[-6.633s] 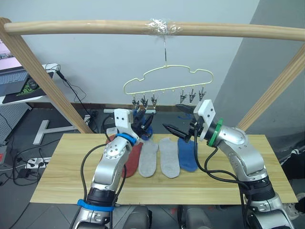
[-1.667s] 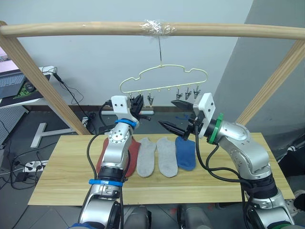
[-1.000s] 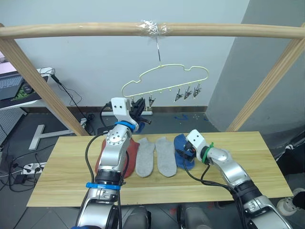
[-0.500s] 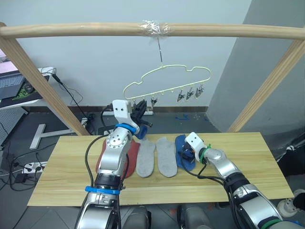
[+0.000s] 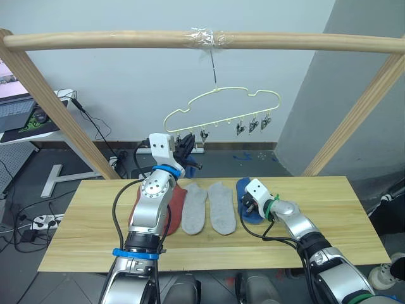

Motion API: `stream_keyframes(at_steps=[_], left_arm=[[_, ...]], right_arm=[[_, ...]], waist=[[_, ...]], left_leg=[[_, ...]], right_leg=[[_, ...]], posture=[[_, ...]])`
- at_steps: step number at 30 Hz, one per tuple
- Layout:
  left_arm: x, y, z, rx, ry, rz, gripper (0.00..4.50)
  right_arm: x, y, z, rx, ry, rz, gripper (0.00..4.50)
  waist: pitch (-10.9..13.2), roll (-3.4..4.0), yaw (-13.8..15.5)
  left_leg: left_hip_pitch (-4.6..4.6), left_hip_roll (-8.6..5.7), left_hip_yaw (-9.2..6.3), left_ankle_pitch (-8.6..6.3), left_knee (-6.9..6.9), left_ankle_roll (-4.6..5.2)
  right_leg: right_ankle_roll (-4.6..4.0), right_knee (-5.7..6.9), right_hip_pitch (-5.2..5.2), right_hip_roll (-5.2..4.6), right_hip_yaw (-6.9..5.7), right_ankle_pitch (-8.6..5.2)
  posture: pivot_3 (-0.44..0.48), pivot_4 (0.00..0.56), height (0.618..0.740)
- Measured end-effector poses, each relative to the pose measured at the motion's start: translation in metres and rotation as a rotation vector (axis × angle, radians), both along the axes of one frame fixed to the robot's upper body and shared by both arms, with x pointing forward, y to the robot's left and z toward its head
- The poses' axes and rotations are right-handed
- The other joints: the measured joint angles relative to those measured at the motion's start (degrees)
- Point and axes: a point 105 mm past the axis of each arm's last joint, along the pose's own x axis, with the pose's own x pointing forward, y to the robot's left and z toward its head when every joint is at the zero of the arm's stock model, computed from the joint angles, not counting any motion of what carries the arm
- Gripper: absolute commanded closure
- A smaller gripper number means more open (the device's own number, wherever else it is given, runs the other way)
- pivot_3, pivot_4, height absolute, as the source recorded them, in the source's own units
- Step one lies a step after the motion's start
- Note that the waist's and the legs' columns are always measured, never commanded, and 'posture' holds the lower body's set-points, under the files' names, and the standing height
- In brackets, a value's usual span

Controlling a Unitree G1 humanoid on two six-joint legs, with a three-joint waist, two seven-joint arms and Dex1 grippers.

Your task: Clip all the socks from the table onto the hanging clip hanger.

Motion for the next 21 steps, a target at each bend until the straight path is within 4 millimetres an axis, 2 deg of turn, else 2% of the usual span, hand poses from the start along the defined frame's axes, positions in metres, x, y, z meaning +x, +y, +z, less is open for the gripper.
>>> stream_keyframes(at_steps=[8, 12, 17, 20, 21], left_arm=[[-0.001, 0.0, -0.001, -0.001, 0.002, 0.001, 4.5], [-0.001, 0.001, -0.001, -0.001, 0.002, 0.002, 4.5], [0.0, 0.004, -0.001, 0.007, 0.001, 0.008, 4.5], [0.0, 0.003, -0.001, 0.006, 0.003, 0.008, 4.5], [0.0, 0.004, -0.001, 0.006, 0.003, 0.009, 4.5]], right_arm=[[-0.006, -0.014, -0.001, -0.008, 0.008, -0.002, 4.47], [-0.022, -0.016, -0.003, 0.0, 0.033, 0.06, 4.47], [-0.053, -0.023, -0.005, -0.06, 0.043, 0.213, 4.47], [-0.059, -0.025, -0.003, -0.067, 0.058, 0.224, 3.95], [-0.059, -0.025, -0.001, -0.068, 0.06, 0.224, 3.63]], waist=[[0.0, 0.0, 0.01], [0.0, 0.0, 0.01], [0.01, 0.0, 0.05], [0.02, 0.0, -0.1], [0.02, 0.0, -0.1]], left_leg=[[-0.03, -0.01, -0.01, -0.04, 0.32, 0.07], [-0.03, 0.01, -0.02, -0.08, 0.36, 0.14], [-0.04, 0.01, -0.02, -0.08, 0.35, 0.14], [-0.04, 0.04, 0.02, -0.08, 0.36, 0.14], [-0.04, 0.05, 0.0, -0.08, 0.36, 0.14]], right_leg=[[0.04, 0.03, 0.1, 0.01, -0.01, 0.02], [0.06, 0.02, 0.14, 0.03, -0.04, 0.02], [0.09, -0.02, 0.15, 0.03, -0.04, 0.0], [0.11, -0.01, 0.12, 0.03, -0.02, 0.0], [0.11, -0.01, 0.12, 0.03, -0.04, 0.0]], posture=[[0.004, 0.165, 0.74], [0.002, 0.167, 0.74], [-0.003, 0.17, 0.74], [-0.006, 0.169, 0.74], [-0.006, 0.169, 0.74]])
